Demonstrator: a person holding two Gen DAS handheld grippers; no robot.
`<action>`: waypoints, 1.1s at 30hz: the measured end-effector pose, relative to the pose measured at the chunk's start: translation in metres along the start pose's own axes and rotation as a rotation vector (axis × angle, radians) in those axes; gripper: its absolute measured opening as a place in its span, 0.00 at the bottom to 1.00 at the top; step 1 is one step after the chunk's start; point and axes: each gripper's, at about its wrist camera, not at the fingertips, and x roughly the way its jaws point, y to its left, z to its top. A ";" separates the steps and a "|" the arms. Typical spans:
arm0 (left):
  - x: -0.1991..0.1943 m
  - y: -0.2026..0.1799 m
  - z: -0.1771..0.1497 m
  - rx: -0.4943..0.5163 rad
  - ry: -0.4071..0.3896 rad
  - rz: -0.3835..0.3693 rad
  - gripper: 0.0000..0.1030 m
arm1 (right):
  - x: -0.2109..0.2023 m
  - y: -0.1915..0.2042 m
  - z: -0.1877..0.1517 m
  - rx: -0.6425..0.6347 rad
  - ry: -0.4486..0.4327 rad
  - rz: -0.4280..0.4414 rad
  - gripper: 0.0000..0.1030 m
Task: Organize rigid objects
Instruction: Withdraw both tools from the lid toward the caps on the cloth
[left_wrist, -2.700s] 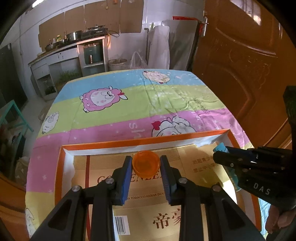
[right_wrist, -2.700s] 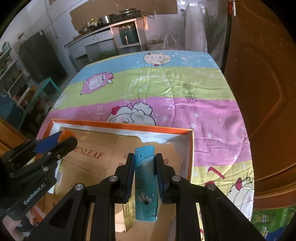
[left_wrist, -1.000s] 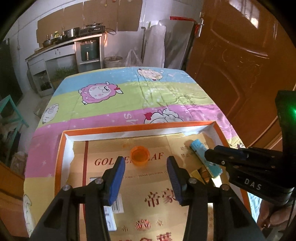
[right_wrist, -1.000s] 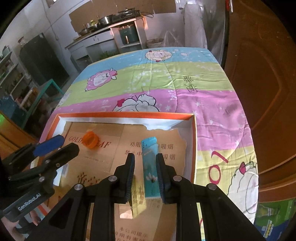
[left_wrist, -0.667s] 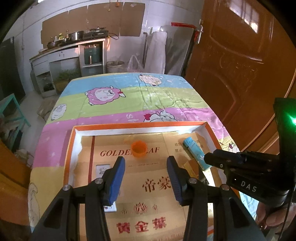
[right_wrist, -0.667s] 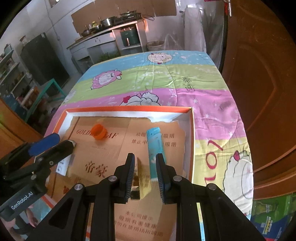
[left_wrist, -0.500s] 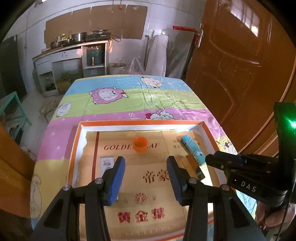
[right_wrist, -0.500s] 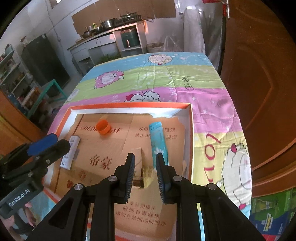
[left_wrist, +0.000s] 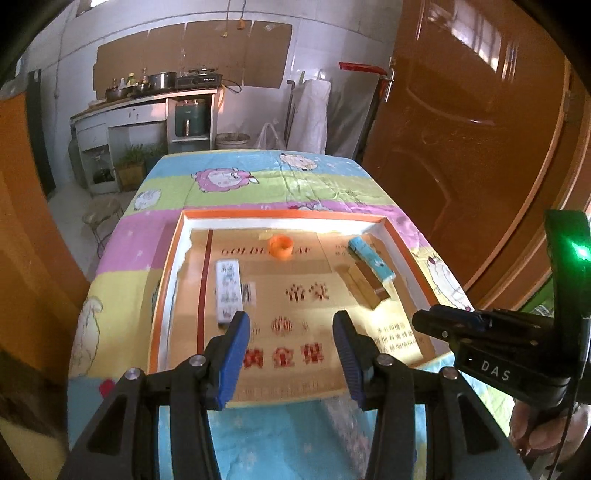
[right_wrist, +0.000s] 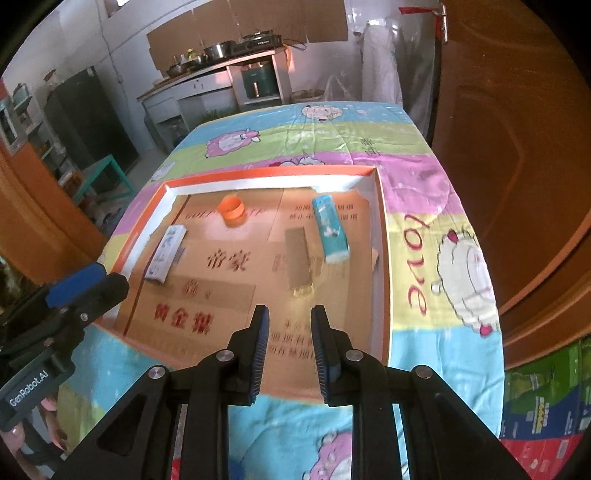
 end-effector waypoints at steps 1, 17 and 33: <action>-0.002 0.001 -0.005 -0.001 -0.002 0.001 0.45 | -0.003 0.001 -0.005 0.002 -0.002 -0.001 0.24; -0.038 -0.015 -0.061 0.045 -0.045 0.006 0.45 | -0.048 0.018 -0.082 0.027 -0.073 -0.031 0.24; -0.073 -0.028 -0.113 0.076 -0.073 0.016 0.45 | -0.083 0.025 -0.138 0.032 -0.097 -0.011 0.24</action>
